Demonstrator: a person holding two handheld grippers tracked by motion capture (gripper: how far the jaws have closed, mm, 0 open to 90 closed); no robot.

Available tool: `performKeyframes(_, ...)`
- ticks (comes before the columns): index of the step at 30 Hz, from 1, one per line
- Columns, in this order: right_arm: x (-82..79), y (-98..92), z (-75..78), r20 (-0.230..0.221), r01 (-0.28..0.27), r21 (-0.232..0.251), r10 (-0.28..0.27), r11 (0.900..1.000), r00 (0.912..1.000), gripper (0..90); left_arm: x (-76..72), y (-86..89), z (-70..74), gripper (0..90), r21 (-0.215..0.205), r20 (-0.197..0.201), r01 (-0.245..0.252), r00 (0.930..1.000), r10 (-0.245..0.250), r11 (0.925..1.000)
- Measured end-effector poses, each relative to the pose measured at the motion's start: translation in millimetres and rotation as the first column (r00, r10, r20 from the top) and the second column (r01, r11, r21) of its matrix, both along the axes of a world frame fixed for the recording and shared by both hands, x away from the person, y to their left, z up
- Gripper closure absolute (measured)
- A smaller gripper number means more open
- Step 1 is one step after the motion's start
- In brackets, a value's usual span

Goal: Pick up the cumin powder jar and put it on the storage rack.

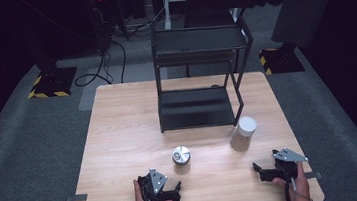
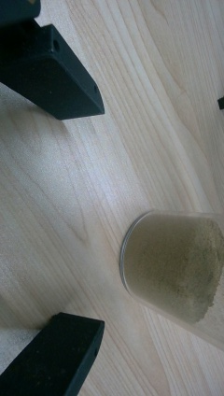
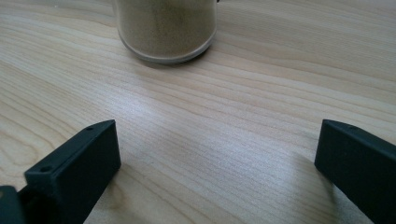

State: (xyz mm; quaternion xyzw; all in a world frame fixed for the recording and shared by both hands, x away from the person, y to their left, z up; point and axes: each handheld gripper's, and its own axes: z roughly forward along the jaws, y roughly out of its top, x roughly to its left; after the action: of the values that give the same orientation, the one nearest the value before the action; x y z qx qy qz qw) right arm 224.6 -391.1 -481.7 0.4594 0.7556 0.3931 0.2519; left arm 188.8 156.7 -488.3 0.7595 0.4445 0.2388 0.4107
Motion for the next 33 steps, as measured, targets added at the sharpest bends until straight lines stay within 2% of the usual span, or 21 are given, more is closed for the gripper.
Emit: performKeyframes(33, -1.4, 1.2, -0.2, 0.006, 0.002, -0.005, -0.002, 1.000, 1.0000, 0.0, -1.8, -2.7, 0.1, 0.5, 0.000, 0.000, -0.019, 0.9998, 0.019, 0.9998)
